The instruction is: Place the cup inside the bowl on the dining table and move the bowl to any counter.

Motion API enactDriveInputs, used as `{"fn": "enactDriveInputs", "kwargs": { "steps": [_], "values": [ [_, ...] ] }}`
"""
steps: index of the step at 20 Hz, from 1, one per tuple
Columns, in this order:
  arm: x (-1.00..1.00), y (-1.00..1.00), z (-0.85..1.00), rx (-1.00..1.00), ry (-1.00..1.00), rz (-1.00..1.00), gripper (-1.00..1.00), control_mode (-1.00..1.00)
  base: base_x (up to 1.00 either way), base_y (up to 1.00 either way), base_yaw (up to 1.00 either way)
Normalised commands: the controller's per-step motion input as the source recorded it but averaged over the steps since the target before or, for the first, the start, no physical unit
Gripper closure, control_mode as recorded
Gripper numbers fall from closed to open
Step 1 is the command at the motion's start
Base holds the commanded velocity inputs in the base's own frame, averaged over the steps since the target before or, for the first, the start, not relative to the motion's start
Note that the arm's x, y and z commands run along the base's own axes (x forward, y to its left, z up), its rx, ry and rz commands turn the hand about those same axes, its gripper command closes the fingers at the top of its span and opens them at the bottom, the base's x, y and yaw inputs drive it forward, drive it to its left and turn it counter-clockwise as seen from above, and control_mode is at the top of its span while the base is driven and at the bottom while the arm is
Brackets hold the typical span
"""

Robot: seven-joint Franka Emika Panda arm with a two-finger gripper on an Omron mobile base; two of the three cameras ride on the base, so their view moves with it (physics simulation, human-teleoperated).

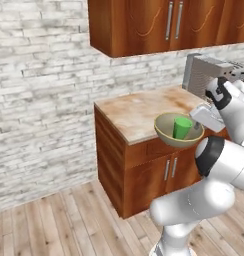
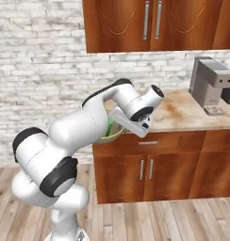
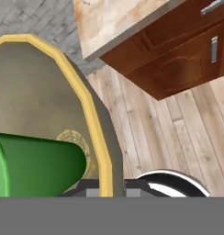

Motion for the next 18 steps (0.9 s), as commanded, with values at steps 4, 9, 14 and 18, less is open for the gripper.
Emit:
{"fn": "enactDriveInputs", "kwargs": {
  "steps": [4, 9, 14, 18],
  "values": [
    [0.00, 0.00, 0.00, 0.00, 0.00, 0.00, 1.00, 1.00, 0.41, -0.48, 0.04],
    [0.00, 0.00, 0.00, 0.00, 0.00, 0.00, 1.00, 1.00, 0.49, -0.43, 0.04],
    [0.00, 0.00, 0.00, 0.00, 0.00, 0.00, 1.00, 1.00, 0.46, -0.48, 0.05],
    [0.00, 0.00, 0.00, 0.00, 0.00, 0.00, 1.00, 1.00, 0.36, -0.38, 0.07]
  ]
}}
